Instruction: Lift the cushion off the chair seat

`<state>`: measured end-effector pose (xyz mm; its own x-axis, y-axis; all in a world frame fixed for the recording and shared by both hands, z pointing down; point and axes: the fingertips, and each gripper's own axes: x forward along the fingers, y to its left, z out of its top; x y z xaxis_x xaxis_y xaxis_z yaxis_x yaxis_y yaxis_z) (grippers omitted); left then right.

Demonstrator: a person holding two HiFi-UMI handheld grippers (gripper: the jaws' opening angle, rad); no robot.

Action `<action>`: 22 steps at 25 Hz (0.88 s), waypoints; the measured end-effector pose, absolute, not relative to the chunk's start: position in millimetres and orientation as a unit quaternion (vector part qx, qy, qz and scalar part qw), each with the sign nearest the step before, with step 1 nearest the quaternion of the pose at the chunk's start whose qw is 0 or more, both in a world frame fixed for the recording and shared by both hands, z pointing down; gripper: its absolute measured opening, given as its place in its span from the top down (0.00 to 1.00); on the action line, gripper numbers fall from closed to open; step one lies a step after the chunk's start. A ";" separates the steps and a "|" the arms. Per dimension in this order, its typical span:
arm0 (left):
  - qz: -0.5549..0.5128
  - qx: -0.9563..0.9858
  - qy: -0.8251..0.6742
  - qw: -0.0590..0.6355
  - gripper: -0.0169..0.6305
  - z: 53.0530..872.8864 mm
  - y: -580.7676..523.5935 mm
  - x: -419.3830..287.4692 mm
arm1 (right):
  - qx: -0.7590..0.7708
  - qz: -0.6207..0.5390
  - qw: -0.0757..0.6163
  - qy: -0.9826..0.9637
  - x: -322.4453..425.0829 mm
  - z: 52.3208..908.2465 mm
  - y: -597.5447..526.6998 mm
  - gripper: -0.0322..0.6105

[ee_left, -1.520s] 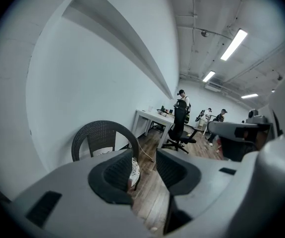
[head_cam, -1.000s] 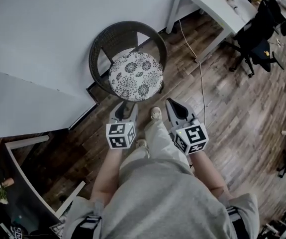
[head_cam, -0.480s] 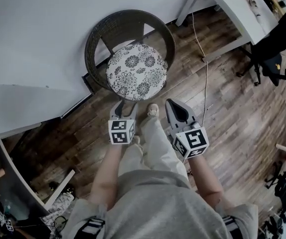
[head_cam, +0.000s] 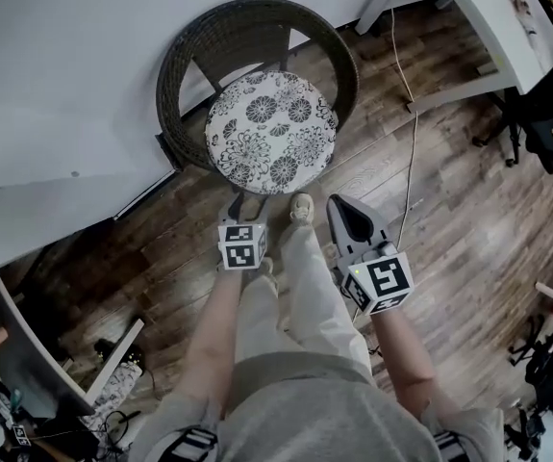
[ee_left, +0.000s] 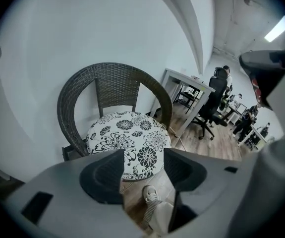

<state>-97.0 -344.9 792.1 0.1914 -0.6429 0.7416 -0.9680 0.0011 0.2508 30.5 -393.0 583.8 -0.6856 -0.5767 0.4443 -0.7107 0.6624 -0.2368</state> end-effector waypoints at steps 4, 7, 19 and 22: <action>0.252 0.669 -0.586 0.382 0.60 831.7 -348.8 -97.3 | 0.354 0.211 0.179 -0.893 32.1 606.8 -399.2 0.95; 0.272 0.661 -0.585 0.383 0.60 859.1 -349.9 -101.1 | 0.348 0.223 0.188 -0.891 32.1 622.7 -402.0 0.95; 0.323 0.621 -0.576 0.422 0.61 950.7 -347.5 -111.4 | 0.330 0.269 0.207 -0.881 24.4 685.1 -407.6 0.95; 0.336 0.611 -0.576 0.426 0.61 966.7 -345.6 -116.0 | 0.328 0.274 0.210 -0.879 23.5 695.5 -409.7 0.95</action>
<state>-116.0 -345.6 966.7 0.1102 -0.4176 0.9019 -0.9907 0.0267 0.1334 23.5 -409.7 695.5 -0.6968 -0.4611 0.5495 -0.6916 0.6351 -0.3440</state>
